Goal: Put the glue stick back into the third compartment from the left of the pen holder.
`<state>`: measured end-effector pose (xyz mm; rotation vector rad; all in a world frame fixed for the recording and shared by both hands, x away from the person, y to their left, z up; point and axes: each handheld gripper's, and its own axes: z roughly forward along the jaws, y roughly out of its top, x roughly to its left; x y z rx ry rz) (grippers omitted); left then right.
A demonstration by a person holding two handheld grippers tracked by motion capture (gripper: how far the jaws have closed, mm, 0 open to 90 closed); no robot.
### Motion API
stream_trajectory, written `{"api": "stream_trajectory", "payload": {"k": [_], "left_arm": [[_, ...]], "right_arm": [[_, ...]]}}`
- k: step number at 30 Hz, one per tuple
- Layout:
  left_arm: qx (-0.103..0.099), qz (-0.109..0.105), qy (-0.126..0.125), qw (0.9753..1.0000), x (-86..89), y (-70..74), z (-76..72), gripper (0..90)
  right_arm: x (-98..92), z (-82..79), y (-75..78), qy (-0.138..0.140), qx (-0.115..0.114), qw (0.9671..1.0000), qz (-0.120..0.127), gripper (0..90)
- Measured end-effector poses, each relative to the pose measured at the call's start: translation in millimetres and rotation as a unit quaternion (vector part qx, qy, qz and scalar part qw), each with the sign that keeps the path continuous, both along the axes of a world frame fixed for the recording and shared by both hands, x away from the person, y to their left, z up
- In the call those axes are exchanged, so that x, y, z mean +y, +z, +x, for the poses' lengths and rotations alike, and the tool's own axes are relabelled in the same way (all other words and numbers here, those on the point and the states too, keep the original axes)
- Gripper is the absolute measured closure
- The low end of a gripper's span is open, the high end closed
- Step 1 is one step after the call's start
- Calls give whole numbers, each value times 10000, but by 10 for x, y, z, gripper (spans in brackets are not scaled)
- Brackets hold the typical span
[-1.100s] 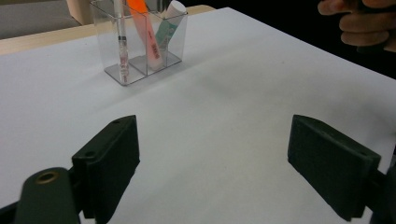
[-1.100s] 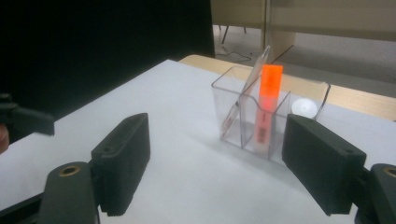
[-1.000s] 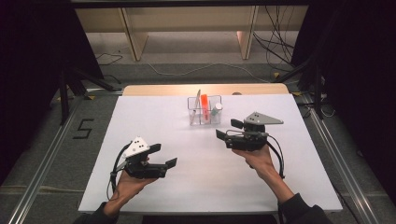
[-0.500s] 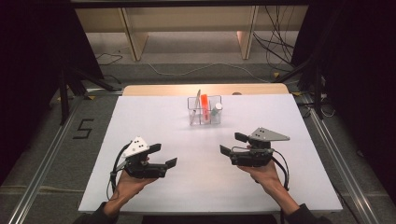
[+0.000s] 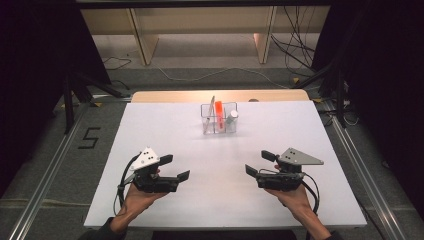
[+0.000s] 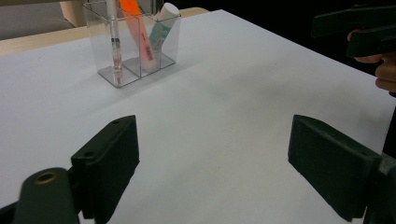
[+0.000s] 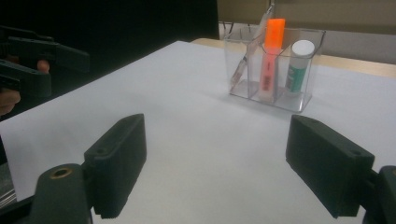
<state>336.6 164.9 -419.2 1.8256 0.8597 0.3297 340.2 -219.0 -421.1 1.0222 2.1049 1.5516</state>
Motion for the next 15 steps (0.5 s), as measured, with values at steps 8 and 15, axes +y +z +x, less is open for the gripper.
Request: {"api": "stream_trajectory", "payload": {"k": [8, 15], "left_arm": [[20, -42, -31, 10000, -2, -2, -30, 159], [-35, -4, -55, 10000, -7, -1, -44, 159]], "right_arm": [[-57, -87, -57, -28, 64, 10000, -20, 209], [-107, -139, -66, -69, 66, 10000, 14, 210]]}}
